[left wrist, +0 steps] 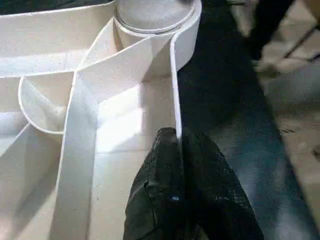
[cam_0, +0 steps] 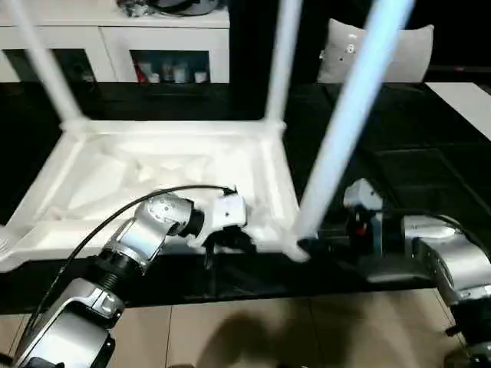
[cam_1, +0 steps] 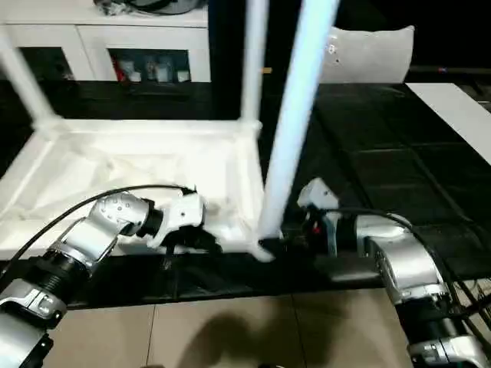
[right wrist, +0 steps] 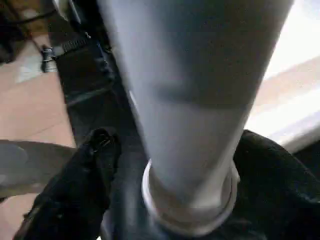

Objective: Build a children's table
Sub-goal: Rotate leg to tighten

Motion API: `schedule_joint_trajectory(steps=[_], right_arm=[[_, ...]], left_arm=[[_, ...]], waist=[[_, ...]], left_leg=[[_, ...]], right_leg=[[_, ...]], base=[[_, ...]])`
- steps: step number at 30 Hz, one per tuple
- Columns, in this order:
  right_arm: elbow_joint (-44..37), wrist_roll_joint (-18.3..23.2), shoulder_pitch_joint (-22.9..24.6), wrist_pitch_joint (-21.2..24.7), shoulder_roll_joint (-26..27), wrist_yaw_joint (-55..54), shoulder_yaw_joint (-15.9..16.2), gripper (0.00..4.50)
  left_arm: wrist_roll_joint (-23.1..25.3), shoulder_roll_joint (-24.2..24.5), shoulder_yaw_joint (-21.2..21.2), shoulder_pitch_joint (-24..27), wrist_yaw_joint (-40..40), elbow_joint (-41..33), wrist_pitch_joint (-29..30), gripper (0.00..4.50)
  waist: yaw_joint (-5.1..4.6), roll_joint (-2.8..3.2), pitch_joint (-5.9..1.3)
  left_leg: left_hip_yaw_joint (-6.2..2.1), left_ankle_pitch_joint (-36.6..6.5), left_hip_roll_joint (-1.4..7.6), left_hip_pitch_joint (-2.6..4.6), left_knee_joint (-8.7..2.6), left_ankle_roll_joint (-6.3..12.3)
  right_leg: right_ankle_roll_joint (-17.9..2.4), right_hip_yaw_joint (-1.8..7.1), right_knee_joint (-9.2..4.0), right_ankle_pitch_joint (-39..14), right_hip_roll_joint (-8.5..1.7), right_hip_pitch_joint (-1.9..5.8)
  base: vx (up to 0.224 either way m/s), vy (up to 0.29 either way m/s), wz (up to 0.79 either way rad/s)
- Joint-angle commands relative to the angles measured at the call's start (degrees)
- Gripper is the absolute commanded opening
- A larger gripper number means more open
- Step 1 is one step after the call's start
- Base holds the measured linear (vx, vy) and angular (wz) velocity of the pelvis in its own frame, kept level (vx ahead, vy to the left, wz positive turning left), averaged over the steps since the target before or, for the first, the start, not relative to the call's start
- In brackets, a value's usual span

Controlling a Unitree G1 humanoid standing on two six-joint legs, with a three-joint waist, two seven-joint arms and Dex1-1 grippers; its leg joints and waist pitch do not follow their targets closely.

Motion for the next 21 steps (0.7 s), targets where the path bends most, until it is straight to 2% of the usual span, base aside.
schedule_joint_trajectory(steps=[1, 4, 5, 6, 15, 18, 21], right_arm=[[-1.28, 0.97, 0.35, 0.40, -1.43, 2.19, 0.87, 3.37], [-1.86, 2.01, 0.79, 0.80, -1.88, 3.96, 1.70, 3.29], [-2.04, 2.58, 0.89, 1.19, -1.94, 4.83, 1.92, 3.03], [-2.12, 2.77, 0.95, 1.52, -2.04, 5.79, 2.11, 2.95], [-2.83, 3.59, 1.80, 2.52, -2.66, 8.03, 2.47, 2.18], [-3.54, 5.07, 2.23, 3.35, -2.40, 8.04, 2.08, 2.07], [-5.01, 6.54, 3.18, 5.62, -0.18, 4.67, 0.72, 2.03]], left_arm=[[0.49, 0.57, -2.72, 0.43, -3.73, -1.24, -2.02, 0.00], [-0.13, 1.42, -3.04, 0.44, -5.92, -1.62, -2.97, 0.00], [-0.28, 1.69, -3.13, 0.44, -6.70, -1.63, -3.42, 0.00], [-0.39, 1.84, -3.11, 0.46, -7.38, -1.58, -3.74, 0.00], [-0.66, 1.92, -3.06, 0.70, -8.08, -1.38, -3.90, 0.00], [-1.67, 1.70, -2.81, 1.21, -8.30, -2.01, -2.74, 0.00], [-2.16, 0.42, -1.59, 2.00, -5.64, -3.20, 1.76, 0.00]], waist=[[-0.23, -0.75, -3.69], [0.08, -0.71, -3.63], [0.13, -0.73, -3.61], [0.22, -0.71, -3.64], [0.34, -0.84, -3.69], [0.34, -0.83, -3.65], [0.27, -0.96, -3.63]], left_leg=[[0.61, -3.95, 1.53, -0.76, -3.69, 5.76], [0.70, -4.46, 1.39, -0.81, -3.70, 5.32], [0.71, -4.95, 1.35, -0.71, -3.71, 5.02], [0.68, -5.29, 1.32, -0.71, -3.72, 4.83], [0.67, -4.40, 1.28, -0.77, -3.69, 4.43], [0.66, -4.59, 1.33, -0.77, -3.73, 4.39], [0.68, -4.64, 1.29, -0.81, -3.74, 4.12]], right_leg=[[-6.40, 3.57, -3.04, -19.16, -3.48, 4.25], [-5.67, 3.51, -3.26, -20.89, -3.47, 4.27], [-5.17, 3.46, -3.40, -21.99, -3.49, 4.21], [-4.69, 3.38, -3.54, -22.79, -3.42, 4.24], [-4.16, 3.38, -3.44, -22.48, -3.34, 4.20], [-4.12, 3.38, -3.49, -22.78, -3.37, 4.20], [-3.77, 3.37, -3.53, -23.40, -3.37, 4.24]], base=[[0.000, 0.000, 0.00], [0.000, 0.000, 0.00], [0.000, 0.000, 0.00], [0.000, 0.000, 0.00], [0.000, 0.000, 0.00], [0.000, 0.000, 0.00], [0.000, 0.000, 0.00]])
